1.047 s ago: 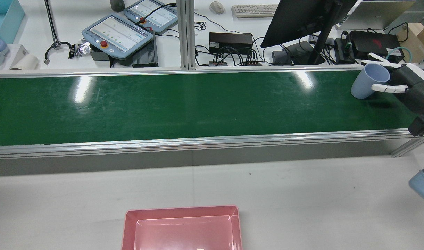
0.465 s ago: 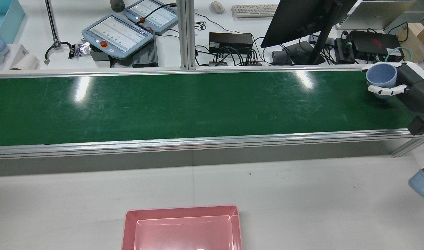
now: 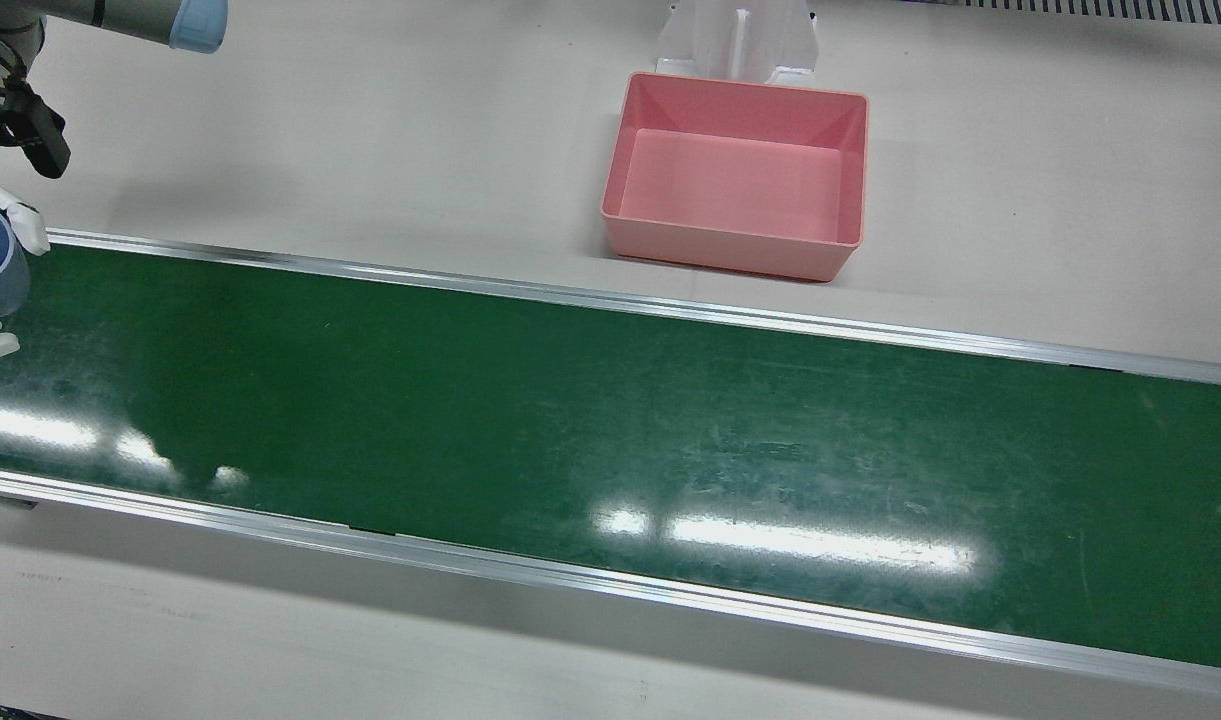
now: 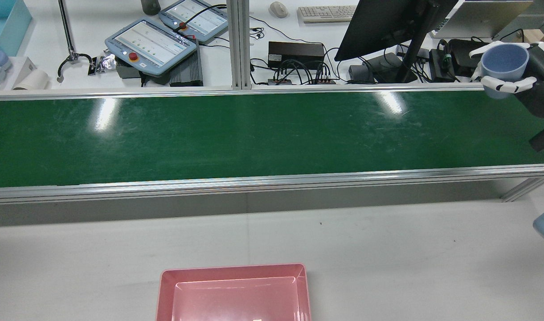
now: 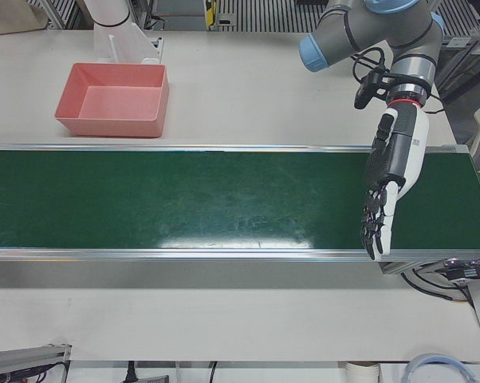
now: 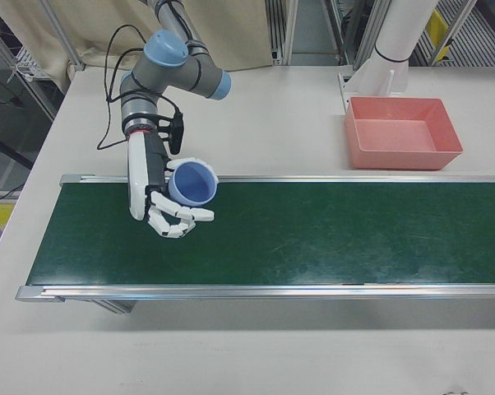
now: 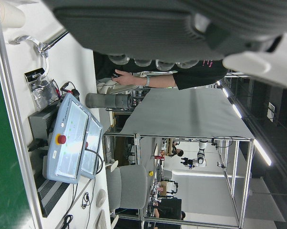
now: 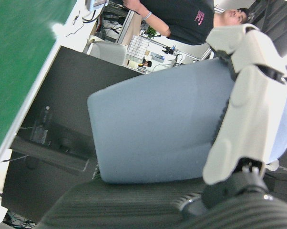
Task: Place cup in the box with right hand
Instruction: 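Lift the cup off the conveyor and swing it toward the pink tray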
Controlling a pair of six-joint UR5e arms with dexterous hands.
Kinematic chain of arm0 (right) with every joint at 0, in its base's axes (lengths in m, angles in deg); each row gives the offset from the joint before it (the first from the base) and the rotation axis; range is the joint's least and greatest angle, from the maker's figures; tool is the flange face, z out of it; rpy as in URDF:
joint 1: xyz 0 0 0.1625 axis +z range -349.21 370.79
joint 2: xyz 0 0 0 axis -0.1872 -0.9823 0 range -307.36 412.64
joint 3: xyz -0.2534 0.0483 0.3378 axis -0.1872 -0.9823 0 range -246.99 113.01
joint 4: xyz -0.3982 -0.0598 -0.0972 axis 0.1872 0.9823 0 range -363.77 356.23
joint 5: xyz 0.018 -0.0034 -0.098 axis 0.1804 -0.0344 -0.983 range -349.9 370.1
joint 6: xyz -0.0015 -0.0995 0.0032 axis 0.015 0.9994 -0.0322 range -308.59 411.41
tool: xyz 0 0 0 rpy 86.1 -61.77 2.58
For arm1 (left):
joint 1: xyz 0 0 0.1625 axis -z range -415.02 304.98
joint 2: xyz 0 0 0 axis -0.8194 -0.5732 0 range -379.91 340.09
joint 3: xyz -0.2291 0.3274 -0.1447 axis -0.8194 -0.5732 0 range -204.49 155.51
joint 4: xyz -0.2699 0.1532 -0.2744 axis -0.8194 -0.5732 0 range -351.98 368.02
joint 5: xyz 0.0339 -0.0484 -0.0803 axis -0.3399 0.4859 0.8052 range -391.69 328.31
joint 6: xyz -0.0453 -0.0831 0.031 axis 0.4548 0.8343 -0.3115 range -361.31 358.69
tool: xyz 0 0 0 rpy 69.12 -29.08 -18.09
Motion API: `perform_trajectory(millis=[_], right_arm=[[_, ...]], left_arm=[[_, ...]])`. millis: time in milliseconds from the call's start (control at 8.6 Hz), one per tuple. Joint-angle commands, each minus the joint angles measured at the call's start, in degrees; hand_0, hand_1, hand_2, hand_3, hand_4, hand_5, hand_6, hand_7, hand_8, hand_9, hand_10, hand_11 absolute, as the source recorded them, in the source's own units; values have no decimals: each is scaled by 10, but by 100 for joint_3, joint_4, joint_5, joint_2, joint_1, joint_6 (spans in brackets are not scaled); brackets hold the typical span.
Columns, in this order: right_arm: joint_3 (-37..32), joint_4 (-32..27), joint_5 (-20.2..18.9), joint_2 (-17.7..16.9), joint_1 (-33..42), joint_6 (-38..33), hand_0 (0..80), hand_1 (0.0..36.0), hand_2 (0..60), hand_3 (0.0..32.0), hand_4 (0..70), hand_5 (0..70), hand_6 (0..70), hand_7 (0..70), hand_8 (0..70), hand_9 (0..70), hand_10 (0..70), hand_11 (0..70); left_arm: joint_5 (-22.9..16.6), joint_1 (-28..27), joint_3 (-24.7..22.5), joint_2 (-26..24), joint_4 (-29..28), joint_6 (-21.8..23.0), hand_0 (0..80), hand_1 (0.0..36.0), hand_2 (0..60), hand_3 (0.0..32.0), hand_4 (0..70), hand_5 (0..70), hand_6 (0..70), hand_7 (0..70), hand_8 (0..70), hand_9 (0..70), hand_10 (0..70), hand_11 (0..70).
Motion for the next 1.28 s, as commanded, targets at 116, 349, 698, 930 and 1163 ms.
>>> perform_trajectory(millis=[116,349,698,930,1163], right_arm=[[1669,673,0,201,-1393,469,594,360,600,0,265,164,282,700,358,599,291,450],[2087,1123,158,497,-2292,859,603,360,600,0,272,162,279,700,354,595,286,444],[2517,1133,929,674,-4170,1674,617,360,600,0,289,157,273,700,339,578,269,421],[2509,1133,1256,1113,-5183,2272,614,360,600,0,295,152,266,700,321,556,252,399],[2501,1124,1433,1167,-5686,2555,610,357,600,0,244,131,213,700,232,435,194,313]], left_arm=[[3,7,-1,0,8,0,0,0,0,0,0,0,0,0,0,0,0,0],[3,-2,-10,0,8,0,0,0,0,0,0,0,0,0,0,0,0,0],[3,-2,-1,0,8,0,0,0,0,0,0,0,0,0,0,0,0,0],[3,-2,-1,0,8,0,0,0,0,0,0,0,0,0,0,0,0,0],[-6,-2,-1,0,8,0,0,0,0,0,0,0,0,0,0,0,0,0]])
